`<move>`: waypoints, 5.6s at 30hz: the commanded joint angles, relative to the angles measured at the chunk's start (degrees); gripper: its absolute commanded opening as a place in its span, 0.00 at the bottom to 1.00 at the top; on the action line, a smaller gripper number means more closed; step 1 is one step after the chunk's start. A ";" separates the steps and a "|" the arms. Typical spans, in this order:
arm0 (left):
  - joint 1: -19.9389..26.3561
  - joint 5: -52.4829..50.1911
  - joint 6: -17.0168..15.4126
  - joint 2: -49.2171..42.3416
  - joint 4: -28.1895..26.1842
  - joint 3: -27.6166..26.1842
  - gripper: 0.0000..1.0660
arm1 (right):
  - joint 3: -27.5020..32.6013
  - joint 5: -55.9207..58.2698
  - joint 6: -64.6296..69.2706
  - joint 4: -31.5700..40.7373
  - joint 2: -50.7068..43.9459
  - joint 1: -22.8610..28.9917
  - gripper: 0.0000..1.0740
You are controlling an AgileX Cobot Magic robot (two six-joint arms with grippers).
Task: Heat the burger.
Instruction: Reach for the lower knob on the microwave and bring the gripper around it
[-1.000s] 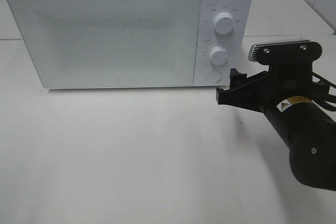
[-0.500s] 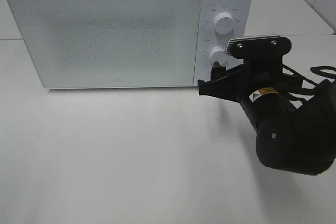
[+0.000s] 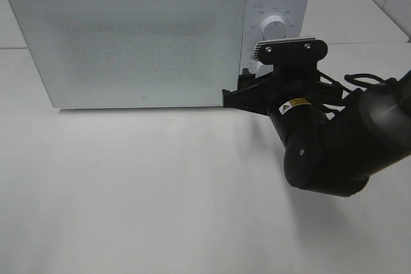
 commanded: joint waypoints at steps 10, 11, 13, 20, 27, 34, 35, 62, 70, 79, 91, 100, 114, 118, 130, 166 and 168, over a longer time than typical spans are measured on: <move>0.00 -0.57 -0.29 -1.43 -0.46 0.11 0.94 | -3.09 0.74 2.06 -2.12 1.72 -2.52 0.67; 0.00 -0.57 -0.29 -1.43 -0.46 0.11 0.94 | -3.09 0.74 2.46 -2.35 1.72 -3.09 0.67; 0.00 -0.57 -0.29 -1.43 -0.46 0.11 0.94 | -3.32 0.46 2.58 -3.09 2.12 -3.32 0.67; 0.00 -0.57 -0.29 -1.43 -0.46 0.11 0.94 | -5.56 0.86 2.58 -4.07 4.70 -4.64 0.67; 0.00 -0.57 -0.29 -1.43 -0.46 0.11 0.94 | -5.79 -0.29 2.64 -4.93 4.87 -6.02 0.67; 0.00 -0.57 -0.29 -1.43 -0.46 0.11 0.94 | -7.56 0.17 2.64 -5.96 5.67 -6.99 0.67; 0.00 -0.57 -0.29 -1.43 -0.46 0.11 0.94 | -7.56 0.17 2.64 -5.96 5.67 -6.99 0.67; 0.00 -0.57 -0.29 -1.43 -0.46 0.11 0.94 | -7.56 -0.63 2.64 -6.65 5.67 -7.28 0.04; 0.00 -0.57 -0.29 -1.43 -0.46 0.11 0.94 | -7.56 -1.66 2.69 -9.05 5.67 -7.10 0.05; 0.00 -0.57 -0.29 -1.43 -0.46 0.11 0.94 | -7.56 -3.21 9.22 -10.71 5.67 -7.10 0.04; 0.00 -0.57 -0.29 -1.43 -0.46 0.11 0.94 | -7.56 -3.55 37.24 -14.78 5.67 -7.10 0.00; 0.00 -0.57 -0.29 -1.43 -0.46 0.11 0.94 | -7.51 -8.71 57.01 -19.94 5.67 -7.22 0.00; 0.00 -0.57 -0.29 -1.43 -0.46 0.11 0.94 | -7.51 -9.80 80.73 -18.91 5.67 -7.22 0.00; 0.00 -0.57 -0.29 -1.43 -0.46 0.11 0.94 | -7.51 -9.80 90.13 -16.50 5.67 -7.22 0.00; 0.00 -0.57 -0.29 -1.43 -0.46 0.11 0.94 | -7.51 -9.80 101.64 -11.46 5.67 -7.22 0.00; 0.00 -0.57 -0.29 -1.43 -0.46 0.11 0.94 | -7.51 -9.74 100.27 -7.39 5.67 -7.22 0.35; 0.00 -0.57 -0.29 -1.43 -0.46 0.11 0.94 | -7.51 -9.68 98.72 -5.84 5.67 -7.22 0.38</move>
